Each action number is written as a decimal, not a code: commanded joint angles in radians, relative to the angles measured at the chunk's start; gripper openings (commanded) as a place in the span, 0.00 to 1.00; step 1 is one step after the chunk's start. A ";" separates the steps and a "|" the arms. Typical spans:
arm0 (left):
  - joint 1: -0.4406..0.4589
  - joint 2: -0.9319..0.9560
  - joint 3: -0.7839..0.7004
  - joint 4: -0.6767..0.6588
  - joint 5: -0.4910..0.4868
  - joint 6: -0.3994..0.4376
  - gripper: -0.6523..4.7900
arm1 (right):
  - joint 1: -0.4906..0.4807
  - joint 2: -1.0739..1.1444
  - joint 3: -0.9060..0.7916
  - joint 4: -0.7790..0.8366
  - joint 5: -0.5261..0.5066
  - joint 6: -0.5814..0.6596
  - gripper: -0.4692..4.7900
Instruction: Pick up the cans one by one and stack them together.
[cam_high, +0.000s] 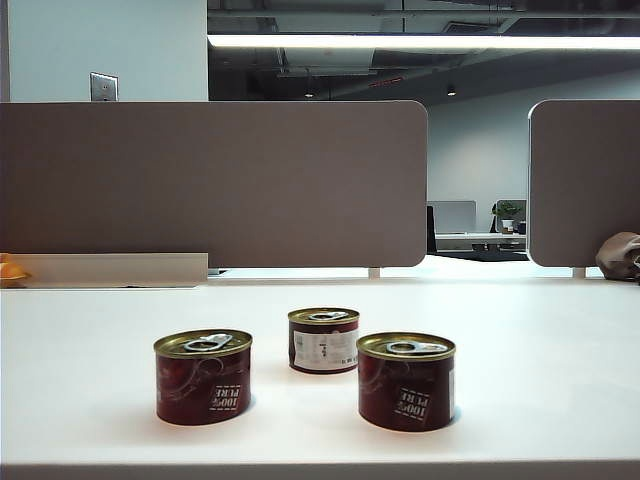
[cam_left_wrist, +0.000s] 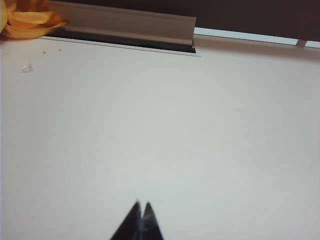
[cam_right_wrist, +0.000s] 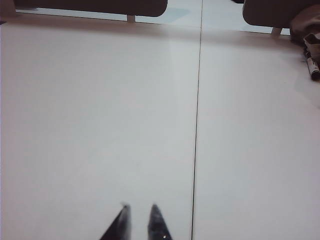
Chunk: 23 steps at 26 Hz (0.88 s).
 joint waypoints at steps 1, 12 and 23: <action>0.000 0.000 -0.002 -0.003 0.000 -0.003 0.11 | 0.000 0.001 -0.002 -0.001 0.002 0.003 0.19; 0.000 0.000 -0.002 -0.003 0.000 -0.003 0.11 | 0.000 0.001 -0.002 0.000 -0.003 0.006 0.19; -0.001 0.000 0.051 0.055 0.315 -0.284 0.11 | 0.001 0.001 0.000 0.091 -0.443 0.599 0.19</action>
